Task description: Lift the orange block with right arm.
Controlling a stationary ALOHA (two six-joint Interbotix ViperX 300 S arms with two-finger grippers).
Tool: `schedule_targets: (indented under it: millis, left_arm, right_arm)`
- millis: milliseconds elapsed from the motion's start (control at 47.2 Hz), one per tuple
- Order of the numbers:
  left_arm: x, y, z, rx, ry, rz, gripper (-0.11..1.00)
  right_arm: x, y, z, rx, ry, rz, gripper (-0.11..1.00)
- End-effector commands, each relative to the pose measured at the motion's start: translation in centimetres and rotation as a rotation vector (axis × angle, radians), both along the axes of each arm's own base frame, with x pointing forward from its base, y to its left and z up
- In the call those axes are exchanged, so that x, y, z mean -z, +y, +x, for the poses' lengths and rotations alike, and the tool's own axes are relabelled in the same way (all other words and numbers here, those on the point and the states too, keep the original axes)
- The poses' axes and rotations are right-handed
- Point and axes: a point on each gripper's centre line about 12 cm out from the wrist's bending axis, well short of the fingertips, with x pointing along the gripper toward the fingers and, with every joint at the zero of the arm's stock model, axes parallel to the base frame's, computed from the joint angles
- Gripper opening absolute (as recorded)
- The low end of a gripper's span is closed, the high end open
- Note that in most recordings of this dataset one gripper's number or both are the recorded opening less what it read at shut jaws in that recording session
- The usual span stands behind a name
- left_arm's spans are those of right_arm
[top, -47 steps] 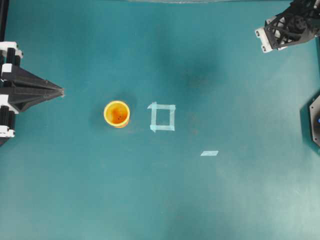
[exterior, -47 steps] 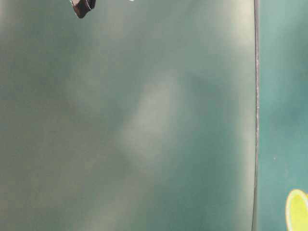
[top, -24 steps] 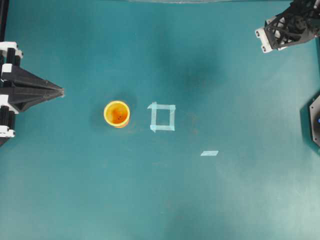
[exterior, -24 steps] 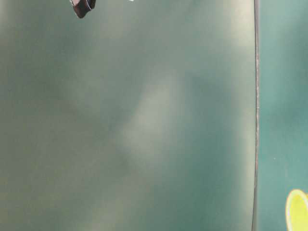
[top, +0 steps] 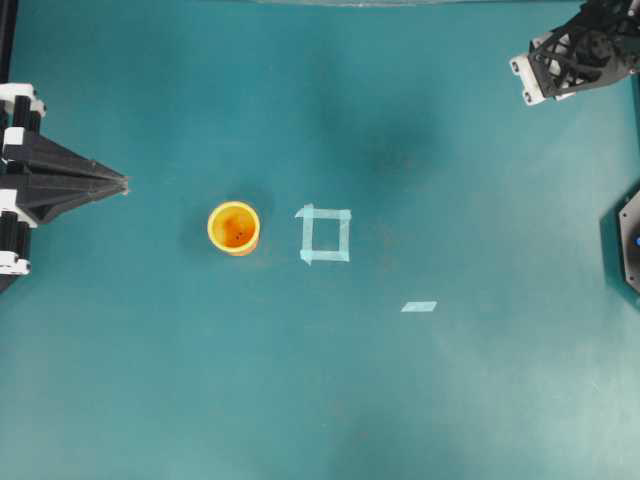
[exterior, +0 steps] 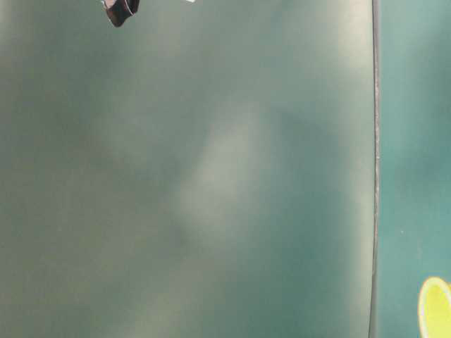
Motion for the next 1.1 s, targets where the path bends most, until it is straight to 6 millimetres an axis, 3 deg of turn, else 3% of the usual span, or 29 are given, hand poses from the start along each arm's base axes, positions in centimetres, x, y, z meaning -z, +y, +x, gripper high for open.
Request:
schedule_targets:
  millis: [0,1079]
  left_arm:
    - [-1.07,0.0,0.32,0.0,-0.025,0.003,0.0]
    - [-1.1,0.0,0.3,0.0,-0.026,0.003,0.0]
  right_arm:
    - [-1.44,-0.17,0.07,0.004,-0.032,-0.017,0.4]
    - [-2.16,-0.22,0.23,0.005,-0.039,-0.021,0.4]
